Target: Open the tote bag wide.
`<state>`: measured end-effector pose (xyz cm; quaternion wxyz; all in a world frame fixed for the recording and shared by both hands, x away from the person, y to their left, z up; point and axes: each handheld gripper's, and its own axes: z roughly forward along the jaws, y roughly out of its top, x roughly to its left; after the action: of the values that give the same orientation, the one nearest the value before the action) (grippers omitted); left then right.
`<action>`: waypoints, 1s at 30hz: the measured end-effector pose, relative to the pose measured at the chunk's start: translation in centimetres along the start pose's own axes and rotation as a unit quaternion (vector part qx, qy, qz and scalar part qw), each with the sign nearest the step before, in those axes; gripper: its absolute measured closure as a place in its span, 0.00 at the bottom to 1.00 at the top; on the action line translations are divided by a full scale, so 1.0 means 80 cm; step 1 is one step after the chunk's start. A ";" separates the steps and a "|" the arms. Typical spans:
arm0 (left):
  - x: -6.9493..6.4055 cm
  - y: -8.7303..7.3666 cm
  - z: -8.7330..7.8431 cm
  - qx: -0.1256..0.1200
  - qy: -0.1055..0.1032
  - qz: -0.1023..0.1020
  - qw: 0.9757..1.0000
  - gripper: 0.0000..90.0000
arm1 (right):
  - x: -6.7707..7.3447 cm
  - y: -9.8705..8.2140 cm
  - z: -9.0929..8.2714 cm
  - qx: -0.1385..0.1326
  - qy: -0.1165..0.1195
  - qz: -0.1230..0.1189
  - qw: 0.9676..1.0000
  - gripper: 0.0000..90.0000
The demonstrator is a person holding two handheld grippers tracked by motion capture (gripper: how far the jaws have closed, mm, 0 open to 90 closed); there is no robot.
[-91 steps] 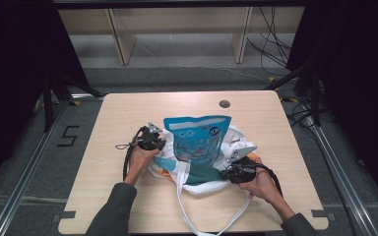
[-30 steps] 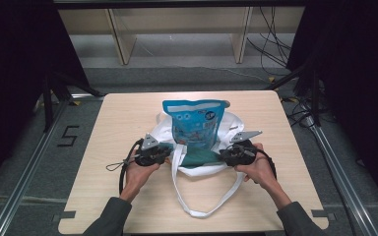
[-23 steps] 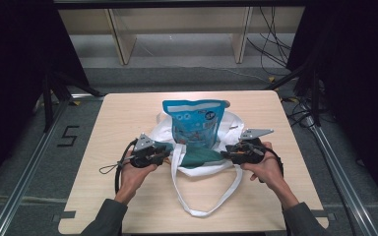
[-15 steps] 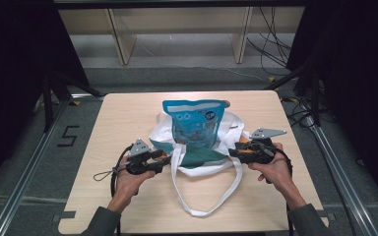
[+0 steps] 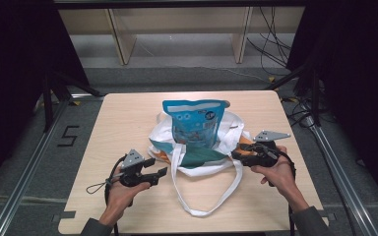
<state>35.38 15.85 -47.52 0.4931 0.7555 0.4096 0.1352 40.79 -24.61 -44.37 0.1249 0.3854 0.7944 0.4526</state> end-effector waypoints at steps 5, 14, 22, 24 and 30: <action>-0.003 -0.009 -0.001 0.005 -0.001 0.000 1.000 0.33 | -0.002 0.000 -0.001 0.004 -0.001 -0.013 1.000 0.48; -0.008 -0.016 -0.004 0.011 -0.014 0.000 1.000 0.28 | 0.001 -0.009 -0.011 0.011 -0.011 0.013 1.000 0.43; -0.009 -0.022 -0.009 0.014 -0.014 0.001 1.000 0.26 | -0.006 -0.029 -0.022 0.002 -0.016 0.014 1.000 0.42; -0.010 -0.024 -0.010 0.013 -0.013 -0.006 1.000 0.26 | -0.007 -0.031 -0.023 0.005 -0.026 0.001 1.000 0.42; -0.010 -0.027 -0.016 0.012 -0.012 -0.007 1.000 0.25 | 0.001 -0.035 -0.027 0.005 -0.016 0.012 1.000 0.42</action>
<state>33.05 16.49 -48.61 0.4897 0.7600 0.4108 0.1173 38.15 -26.75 -45.46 0.1305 0.4029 0.7897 0.4439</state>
